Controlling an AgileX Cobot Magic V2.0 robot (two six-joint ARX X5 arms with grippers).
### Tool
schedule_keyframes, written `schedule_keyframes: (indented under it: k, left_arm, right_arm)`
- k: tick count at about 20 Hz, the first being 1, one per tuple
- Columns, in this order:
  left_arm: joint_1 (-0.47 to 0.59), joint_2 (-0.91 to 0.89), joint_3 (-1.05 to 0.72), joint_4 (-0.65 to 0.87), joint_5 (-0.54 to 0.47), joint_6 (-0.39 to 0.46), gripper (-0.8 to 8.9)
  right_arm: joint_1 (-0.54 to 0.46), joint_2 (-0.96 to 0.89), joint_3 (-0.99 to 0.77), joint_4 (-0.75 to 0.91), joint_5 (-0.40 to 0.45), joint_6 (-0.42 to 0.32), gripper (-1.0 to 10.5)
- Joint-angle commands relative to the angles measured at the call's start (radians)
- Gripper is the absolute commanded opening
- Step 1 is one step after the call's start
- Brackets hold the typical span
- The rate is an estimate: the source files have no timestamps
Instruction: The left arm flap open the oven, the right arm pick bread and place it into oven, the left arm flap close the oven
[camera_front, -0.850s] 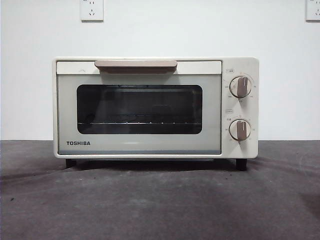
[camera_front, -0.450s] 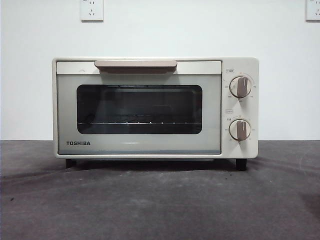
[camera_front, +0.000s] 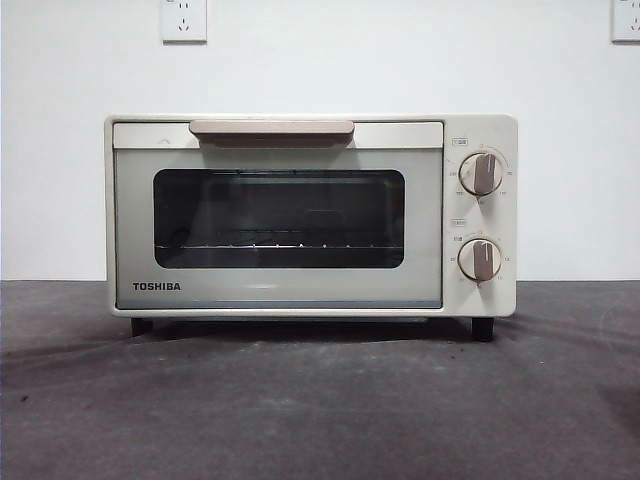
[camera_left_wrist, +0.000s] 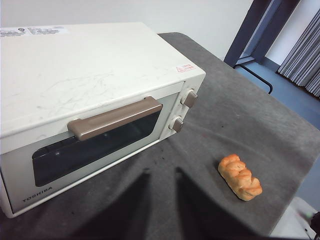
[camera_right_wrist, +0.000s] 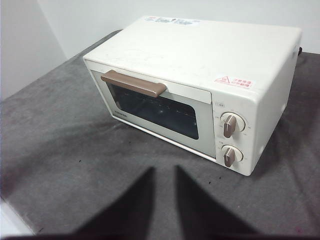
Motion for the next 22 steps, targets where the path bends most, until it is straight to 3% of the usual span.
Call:
schedule_keyframes:
  k: [1, 5, 16, 22]
  left_arm:
    - [-0.004, 0.005, 0.023, 0.008, 0.005, 0.013, 3.31]
    - [-0.004, 0.005, 0.023, 0.010, 0.005, 0.013, 5.03]
    - [-0.005, 0.005, 0.023, 0.016, 0.005, 0.012, 5.04]
    - [-0.005, 0.005, 0.023, 0.016, 0.005, 0.012, 5.04]
  right_arm:
    - [0.005, 0.003, 0.020, 0.007, 0.001, 0.019, 3.5]
    - [0.005, 0.003, 0.020, 0.006, 0.001, 0.045, 5.1]
    - [0.005, 0.005, 0.019, -0.022, 0.001, 0.109, 5.2]
    - [0.005, 0.054, 0.012, -0.139, 0.122, 0.154, 5.2]
